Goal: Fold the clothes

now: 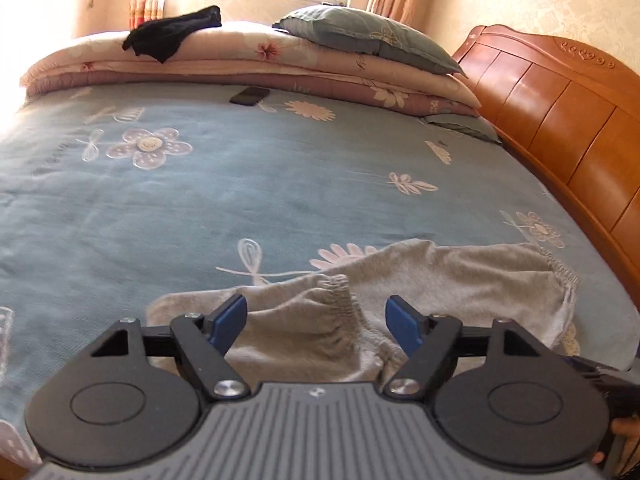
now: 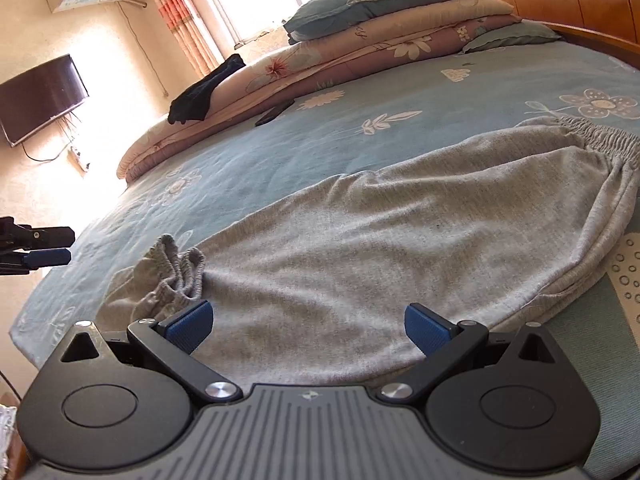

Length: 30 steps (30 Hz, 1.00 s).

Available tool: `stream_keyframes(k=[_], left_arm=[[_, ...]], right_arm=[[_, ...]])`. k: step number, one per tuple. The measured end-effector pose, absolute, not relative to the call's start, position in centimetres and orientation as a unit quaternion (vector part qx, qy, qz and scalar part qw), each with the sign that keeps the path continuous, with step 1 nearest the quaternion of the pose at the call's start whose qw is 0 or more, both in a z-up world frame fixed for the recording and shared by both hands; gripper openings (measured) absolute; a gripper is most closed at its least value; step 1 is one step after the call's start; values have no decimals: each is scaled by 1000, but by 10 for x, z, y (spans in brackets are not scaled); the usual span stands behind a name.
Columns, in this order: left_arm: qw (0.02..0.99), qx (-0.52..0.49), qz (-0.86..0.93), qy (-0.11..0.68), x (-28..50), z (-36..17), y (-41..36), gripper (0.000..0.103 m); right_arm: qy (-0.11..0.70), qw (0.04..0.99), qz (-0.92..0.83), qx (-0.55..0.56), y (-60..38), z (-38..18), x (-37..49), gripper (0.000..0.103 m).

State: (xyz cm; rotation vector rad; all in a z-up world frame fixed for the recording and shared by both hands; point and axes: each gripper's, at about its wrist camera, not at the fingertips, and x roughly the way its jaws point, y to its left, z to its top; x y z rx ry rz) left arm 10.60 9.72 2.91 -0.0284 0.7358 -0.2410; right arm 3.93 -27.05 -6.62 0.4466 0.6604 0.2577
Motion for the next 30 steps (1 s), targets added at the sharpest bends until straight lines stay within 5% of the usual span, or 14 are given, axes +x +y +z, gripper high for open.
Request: stream_keyframes(k=[13,23,26,28,30], left_arm=[[907,244,-80,334,30,-50,82,78],[908,251,-89,325,22,-67,74,78],[910,247,-88,323,20,-67,80,79],[911,241,-87,322,18,-67,85,79],[913,235,-94,319,16,-64,89,79]], right_arm=[[389,786,270,397,-200,-105,121,103],[420,840,211,270,-122,-95,148,102],[434,850,204,220,-102,-88,145,64],[443,843,211,220,-100,-84,140,28],[438,835,225,245,-106,-78,134,26]])
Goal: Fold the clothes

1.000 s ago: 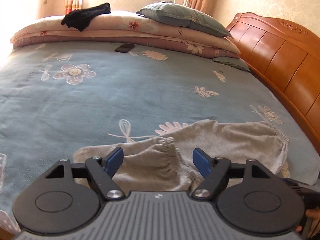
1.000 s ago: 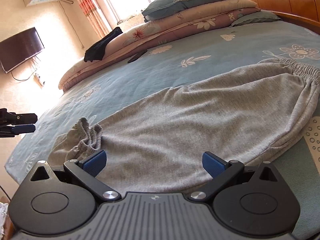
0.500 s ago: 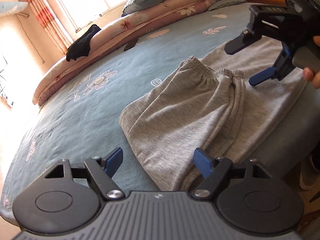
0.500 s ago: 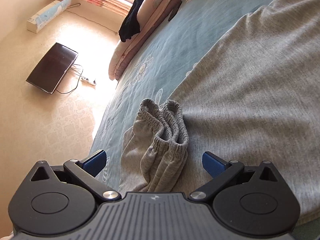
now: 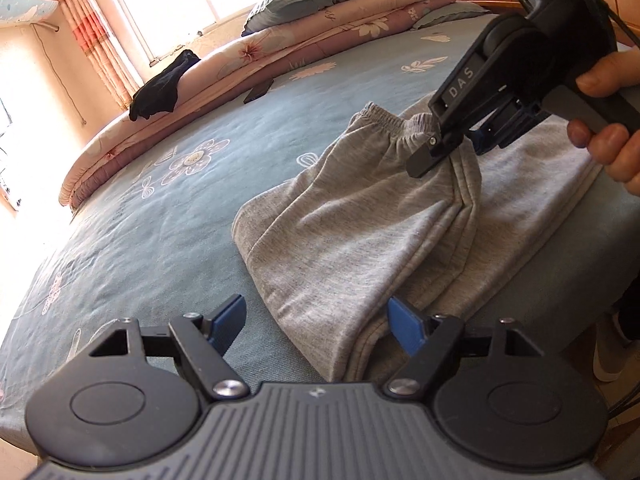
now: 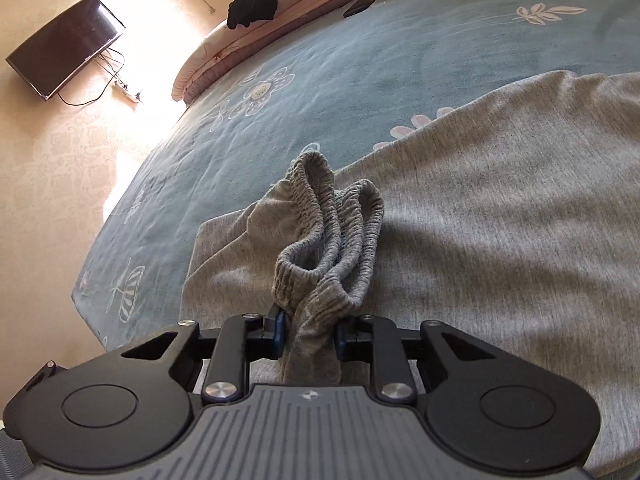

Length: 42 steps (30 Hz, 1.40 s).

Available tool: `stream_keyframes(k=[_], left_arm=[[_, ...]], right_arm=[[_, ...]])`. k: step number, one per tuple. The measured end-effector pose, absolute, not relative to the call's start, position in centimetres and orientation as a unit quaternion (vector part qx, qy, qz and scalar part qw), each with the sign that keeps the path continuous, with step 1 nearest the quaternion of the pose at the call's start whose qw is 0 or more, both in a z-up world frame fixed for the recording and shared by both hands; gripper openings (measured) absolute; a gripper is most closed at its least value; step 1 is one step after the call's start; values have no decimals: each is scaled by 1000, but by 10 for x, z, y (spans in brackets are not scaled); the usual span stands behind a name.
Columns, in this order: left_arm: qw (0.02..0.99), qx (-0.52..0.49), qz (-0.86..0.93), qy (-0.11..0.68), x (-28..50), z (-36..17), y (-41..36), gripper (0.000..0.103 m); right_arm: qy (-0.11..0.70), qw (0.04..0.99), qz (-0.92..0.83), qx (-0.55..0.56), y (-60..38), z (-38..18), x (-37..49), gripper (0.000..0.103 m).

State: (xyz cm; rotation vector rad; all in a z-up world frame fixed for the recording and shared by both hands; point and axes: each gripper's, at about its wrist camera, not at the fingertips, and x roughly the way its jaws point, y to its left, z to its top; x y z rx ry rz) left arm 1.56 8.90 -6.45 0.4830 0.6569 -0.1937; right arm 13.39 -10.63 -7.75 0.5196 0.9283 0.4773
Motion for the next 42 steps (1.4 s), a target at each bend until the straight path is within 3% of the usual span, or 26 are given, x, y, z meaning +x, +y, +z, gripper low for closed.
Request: stream_keyframes(k=[4,17,24,27,30,35,39,42], left_arm=[[914,245,-111,305,13,-64,85,84],[871,373,1,320,29,-102,62,84],[874,351,-13,337,26,-97,85,86],[871,345,-17,349,32,-96,85,86],[876,319,-42,360,26,-84,93,86],[889,243,-98,375,14,-46,122,86],[918,139,-127,349,29,-12,144,93],[924,49,-147,350,67,-5,154,93]], right_arm=[[423,804,258,328,-124,-65,128,25],[379,816,286,329,-125,-20,132,25],[423,813,251,311,-140,-58,123,25],[465,799,224,308,-147,-91,126,30],[484,789,221,307,-154,-109,123,33],[466,815,217,269,-171,-89,111,52],[409,862,210,213,-174,-55,114,51],[380,871,246,192,-158,-37,132,39]])
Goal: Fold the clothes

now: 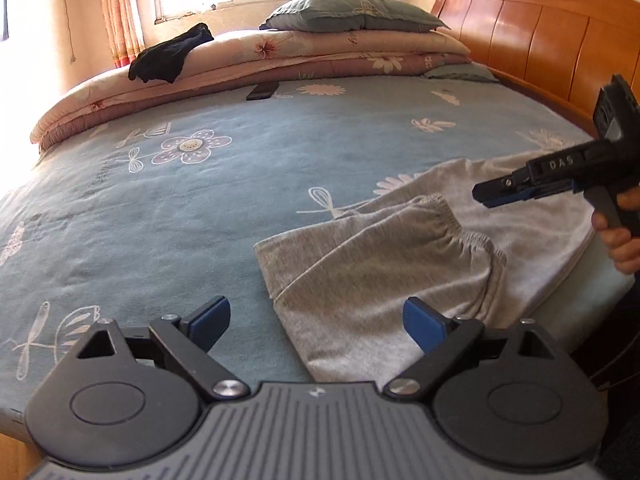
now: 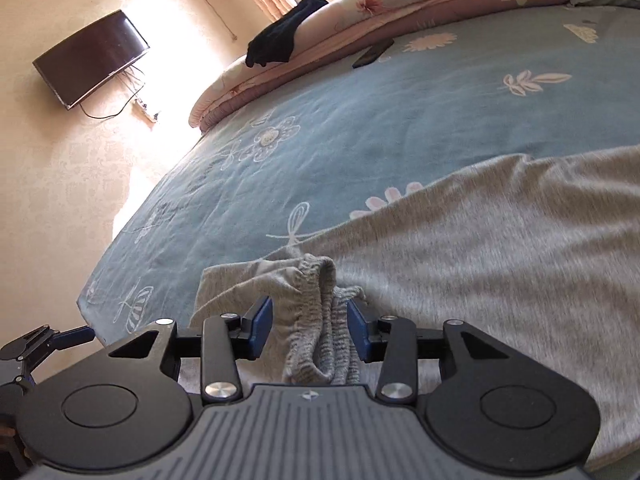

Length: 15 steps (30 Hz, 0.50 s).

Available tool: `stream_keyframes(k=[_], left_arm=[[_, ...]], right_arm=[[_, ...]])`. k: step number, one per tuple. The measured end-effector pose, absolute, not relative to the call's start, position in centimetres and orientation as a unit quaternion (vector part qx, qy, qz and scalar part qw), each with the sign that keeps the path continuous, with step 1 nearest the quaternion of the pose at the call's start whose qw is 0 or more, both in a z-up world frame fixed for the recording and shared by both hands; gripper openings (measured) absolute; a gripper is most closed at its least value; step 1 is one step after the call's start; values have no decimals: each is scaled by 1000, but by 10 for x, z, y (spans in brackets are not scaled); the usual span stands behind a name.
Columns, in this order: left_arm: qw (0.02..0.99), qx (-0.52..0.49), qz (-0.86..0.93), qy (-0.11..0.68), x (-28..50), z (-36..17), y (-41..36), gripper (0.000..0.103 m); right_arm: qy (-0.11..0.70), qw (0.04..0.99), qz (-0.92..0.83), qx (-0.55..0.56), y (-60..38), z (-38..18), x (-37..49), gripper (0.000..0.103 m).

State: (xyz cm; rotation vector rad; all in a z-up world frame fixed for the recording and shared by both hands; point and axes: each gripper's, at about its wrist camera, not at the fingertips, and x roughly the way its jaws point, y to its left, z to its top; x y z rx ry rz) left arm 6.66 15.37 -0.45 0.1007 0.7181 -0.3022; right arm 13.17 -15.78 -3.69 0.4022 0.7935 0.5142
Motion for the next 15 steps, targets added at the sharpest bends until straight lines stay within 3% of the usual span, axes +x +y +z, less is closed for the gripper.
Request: stream_keyframes(k=[8,15], left_arm=[[873,-176,-102,444,174,-32,198,93],[818,-287,-147,477,196,-82,212,93]], right_arm=[[374,829,416,8,-67,-40,128,39],[366,780,500,-90,-22,-56,107,39]])
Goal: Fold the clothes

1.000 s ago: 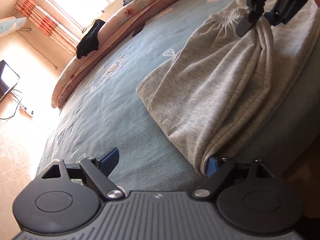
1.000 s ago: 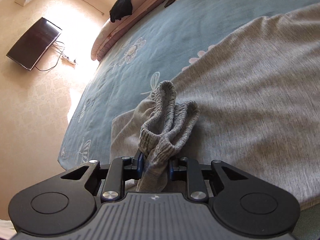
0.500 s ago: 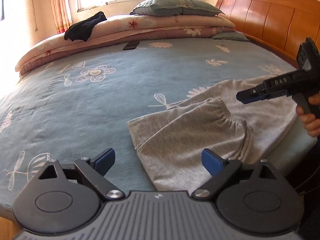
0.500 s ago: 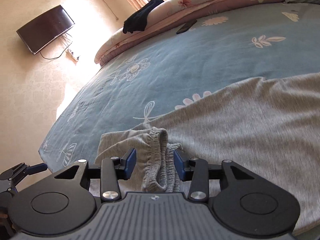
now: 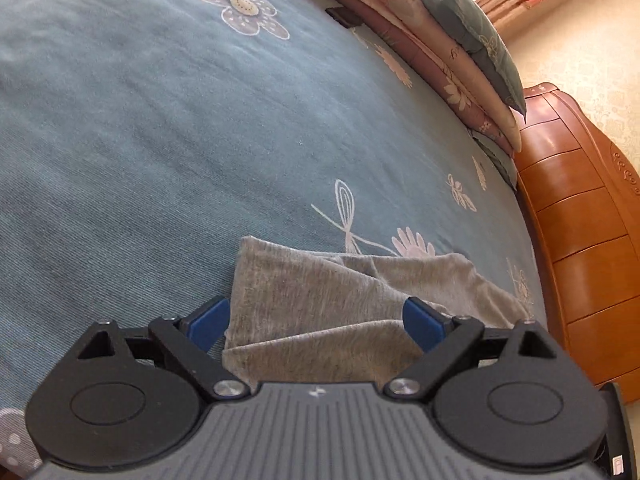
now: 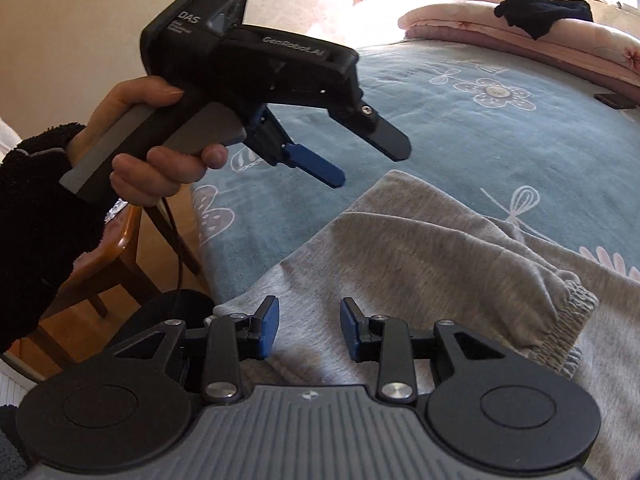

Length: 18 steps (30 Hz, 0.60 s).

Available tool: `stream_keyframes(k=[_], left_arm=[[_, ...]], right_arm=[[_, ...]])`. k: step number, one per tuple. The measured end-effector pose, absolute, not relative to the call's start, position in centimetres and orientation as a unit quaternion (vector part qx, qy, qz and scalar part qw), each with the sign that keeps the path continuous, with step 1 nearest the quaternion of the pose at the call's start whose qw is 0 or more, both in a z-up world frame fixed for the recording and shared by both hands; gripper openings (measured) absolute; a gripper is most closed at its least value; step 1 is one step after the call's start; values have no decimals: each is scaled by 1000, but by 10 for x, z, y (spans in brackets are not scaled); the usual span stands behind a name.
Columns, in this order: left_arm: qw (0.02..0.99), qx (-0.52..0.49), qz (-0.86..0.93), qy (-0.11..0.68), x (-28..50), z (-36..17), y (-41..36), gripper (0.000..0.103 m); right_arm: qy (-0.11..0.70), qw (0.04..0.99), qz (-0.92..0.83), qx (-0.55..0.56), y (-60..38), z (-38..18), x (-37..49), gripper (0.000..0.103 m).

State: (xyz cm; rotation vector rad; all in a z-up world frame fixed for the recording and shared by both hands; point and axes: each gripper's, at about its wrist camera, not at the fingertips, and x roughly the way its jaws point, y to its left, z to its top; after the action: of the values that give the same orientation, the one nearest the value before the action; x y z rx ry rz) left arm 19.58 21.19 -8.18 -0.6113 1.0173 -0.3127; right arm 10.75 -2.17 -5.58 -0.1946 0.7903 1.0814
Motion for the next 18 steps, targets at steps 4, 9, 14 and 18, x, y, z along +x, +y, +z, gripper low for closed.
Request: stream_keyframes(k=[4,9,14,18], left_arm=[[812,-310,-147,473,196,-95,215,93],[838,-325,-146,414,169,-80,223,93],[874,-253,-155,385,133,-80,203,93],[890,-155,-168,395,103,-81,171,93]], right_arm=[[336,768,523,-153,2,-55,98,39],[372,714,568,-171,11,-51,96,35],[360,768,516,-122,-36,-9,130,35],[362,804,463,-93,-56,13,163,36]])
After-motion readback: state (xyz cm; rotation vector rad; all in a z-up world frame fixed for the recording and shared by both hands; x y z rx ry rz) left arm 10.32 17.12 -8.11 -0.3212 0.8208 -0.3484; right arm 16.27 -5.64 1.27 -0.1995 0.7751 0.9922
